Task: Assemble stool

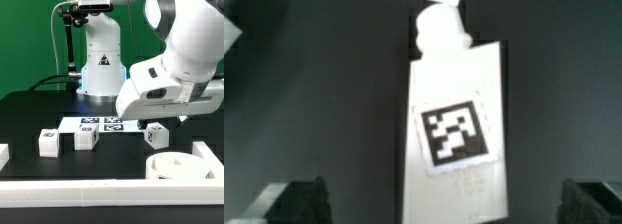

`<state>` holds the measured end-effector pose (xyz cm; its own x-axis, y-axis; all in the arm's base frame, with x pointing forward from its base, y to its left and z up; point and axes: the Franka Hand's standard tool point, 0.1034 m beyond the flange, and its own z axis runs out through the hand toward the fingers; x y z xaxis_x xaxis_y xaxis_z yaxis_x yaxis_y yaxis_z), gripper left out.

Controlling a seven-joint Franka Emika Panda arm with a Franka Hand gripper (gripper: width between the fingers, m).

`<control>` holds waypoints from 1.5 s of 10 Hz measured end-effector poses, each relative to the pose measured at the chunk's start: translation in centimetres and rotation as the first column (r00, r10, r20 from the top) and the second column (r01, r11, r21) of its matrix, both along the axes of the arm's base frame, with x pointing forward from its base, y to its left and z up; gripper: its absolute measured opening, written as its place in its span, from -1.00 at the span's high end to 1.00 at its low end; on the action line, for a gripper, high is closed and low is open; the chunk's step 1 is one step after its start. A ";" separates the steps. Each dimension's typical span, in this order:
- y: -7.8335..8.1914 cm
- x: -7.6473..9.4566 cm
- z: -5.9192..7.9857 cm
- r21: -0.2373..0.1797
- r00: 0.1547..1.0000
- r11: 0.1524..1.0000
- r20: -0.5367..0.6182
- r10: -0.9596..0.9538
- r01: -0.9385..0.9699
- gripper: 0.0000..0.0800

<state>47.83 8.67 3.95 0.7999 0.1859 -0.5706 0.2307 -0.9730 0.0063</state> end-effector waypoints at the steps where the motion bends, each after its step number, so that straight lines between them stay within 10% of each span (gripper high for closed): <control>1: 0.0 0.0 -0.1 0.000 1.000 1.000 0.001 0.000 0.000 -0.62; 7: -0.5 -1.5 -1.2 -0.086 0.922 0.996 -0.385 -0.024 -0.010 -0.62; 15: 0.0 -1.2 -3.7 -0.080 0.924 0.997 -0.381 -0.017 -0.015 -0.62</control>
Offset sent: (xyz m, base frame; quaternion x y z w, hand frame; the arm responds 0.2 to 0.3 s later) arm 0.0000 0.0000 0.0000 0.0000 -0.1938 0.0000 0.9810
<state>46.65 8.63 0.23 0.5189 0.1261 -0.8455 0.2302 -0.9731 -0.0039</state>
